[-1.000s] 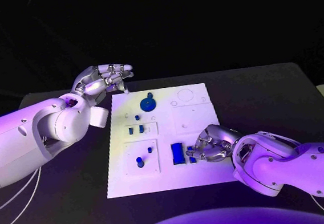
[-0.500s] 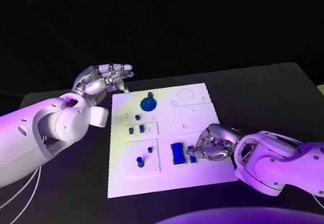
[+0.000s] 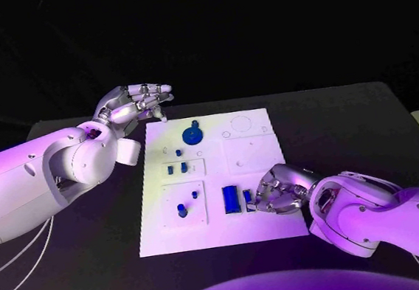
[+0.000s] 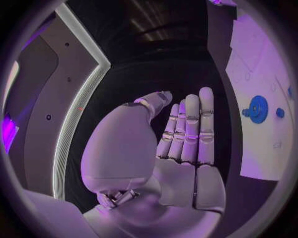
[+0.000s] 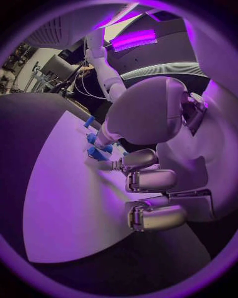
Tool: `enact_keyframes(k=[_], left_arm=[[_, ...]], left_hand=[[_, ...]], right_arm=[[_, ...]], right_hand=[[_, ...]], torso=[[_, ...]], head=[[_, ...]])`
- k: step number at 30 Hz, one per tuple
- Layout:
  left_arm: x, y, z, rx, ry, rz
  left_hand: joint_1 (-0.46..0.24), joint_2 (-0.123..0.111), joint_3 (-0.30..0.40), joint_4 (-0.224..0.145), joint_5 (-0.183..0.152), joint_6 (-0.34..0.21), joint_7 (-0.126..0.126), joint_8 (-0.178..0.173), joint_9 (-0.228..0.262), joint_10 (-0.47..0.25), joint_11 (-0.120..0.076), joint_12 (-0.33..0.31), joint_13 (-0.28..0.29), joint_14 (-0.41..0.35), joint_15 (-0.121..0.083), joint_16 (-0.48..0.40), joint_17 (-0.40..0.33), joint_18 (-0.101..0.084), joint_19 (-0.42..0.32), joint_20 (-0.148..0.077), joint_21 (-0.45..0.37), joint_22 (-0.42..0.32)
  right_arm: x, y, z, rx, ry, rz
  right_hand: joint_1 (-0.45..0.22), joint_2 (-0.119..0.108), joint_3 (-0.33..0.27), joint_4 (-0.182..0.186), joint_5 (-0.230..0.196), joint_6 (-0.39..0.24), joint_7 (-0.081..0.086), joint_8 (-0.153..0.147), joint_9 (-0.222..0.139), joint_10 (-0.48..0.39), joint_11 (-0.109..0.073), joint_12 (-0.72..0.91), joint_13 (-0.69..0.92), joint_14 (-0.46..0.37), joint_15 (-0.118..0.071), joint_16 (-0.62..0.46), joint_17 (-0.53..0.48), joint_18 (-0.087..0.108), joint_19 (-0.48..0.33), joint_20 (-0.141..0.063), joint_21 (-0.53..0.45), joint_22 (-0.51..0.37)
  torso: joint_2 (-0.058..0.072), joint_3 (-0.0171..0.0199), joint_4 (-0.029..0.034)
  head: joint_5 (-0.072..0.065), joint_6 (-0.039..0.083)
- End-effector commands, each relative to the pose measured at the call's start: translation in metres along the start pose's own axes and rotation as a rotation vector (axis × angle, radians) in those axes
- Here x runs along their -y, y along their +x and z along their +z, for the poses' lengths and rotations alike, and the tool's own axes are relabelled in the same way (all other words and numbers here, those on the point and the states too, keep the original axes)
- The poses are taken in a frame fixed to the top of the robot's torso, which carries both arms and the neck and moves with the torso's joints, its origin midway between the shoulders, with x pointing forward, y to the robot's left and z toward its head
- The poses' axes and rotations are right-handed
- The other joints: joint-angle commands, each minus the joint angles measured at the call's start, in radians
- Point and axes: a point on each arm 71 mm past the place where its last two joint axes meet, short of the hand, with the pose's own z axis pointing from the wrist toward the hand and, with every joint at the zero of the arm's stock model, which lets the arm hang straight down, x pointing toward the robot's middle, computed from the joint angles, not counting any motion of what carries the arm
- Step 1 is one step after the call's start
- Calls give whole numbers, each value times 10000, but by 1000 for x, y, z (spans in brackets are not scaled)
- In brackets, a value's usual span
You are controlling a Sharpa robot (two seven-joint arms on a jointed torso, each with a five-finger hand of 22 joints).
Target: Assemble the parts on the task board
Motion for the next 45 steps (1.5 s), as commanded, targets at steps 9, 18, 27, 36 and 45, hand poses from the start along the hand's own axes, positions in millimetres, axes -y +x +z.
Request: enact_keyframes(k=[9,18,27,36,45], left_arm=[[1,2,0,-160,40,-93],[1,2,0,-162,32,-93],[1,2,1,-161,27,-92],[0,2,0,-133,43,-94],[-6,-2,-2,240,201,-264]], left_hand=[[-36,70,74,26,44,-82,-7,54,14,-66,5,75,20,-74,-13,75,-24,62,-3,59,-14,14],[-36,70,74,26,44,-82,-7,54,14,-66,5,75,20,-74,-13,75,-24,62,-3,59,-14,14],[-36,78,81,28,45,-79,-8,61,16,-68,4,91,22,-74,-13,80,-28,63,-3,59,-13,15],[-48,79,81,37,43,-80,-7,65,16,-71,5,101,23,-74,-12,83,-31,62,-3,60,-14,15],[-381,-74,-89,259,-18,-149,-31,121,24,-200,8,272,33,-206,36,105,-94,51,-102,122,-187,-80]], right_arm=[[3,3,0,-468,-234,-258],[5,3,6,-368,-205,-400],[2,2,10,-104,-366,-363],[5,-19,10,310,-1297,1011],[22,-75,36,1234,-2564,4082]], right_hand=[[151,-9,-86,25,-109,8,60,-41,-14,148,-12,9,994,906,-12,29,1930,-64,1042,-61,21,2622],[281,23,-105,29,-150,13,58,-46,-22,150,-16,12,1001,906,-12,28,1929,-64,1043,-59,23,2622],[267,67,-155,98,-200,21,69,-51,-30,149,-7,7,1003,904,-9,23,1916,-60,1038,-58,4,2617],[374,89,-375,108,-150,-394,240,-288,-121,-318,139,-1077,392,796,104,-168,1424,125,792,14,-927,2362],[1433,201,-512,-7,162,-1216,624,-654,-194,-1947,483,-3933,-1324,198,393,-1183,-570,751,-258,291,-4404,1330]], torso=[[-3,-11,21],[3,-6,15],[-8,-6,11],[-78,-29,-17],[-318,-69,-50]], head=[[9,-21],[25,-21],[29,-3],[6,159],[-125,729]])
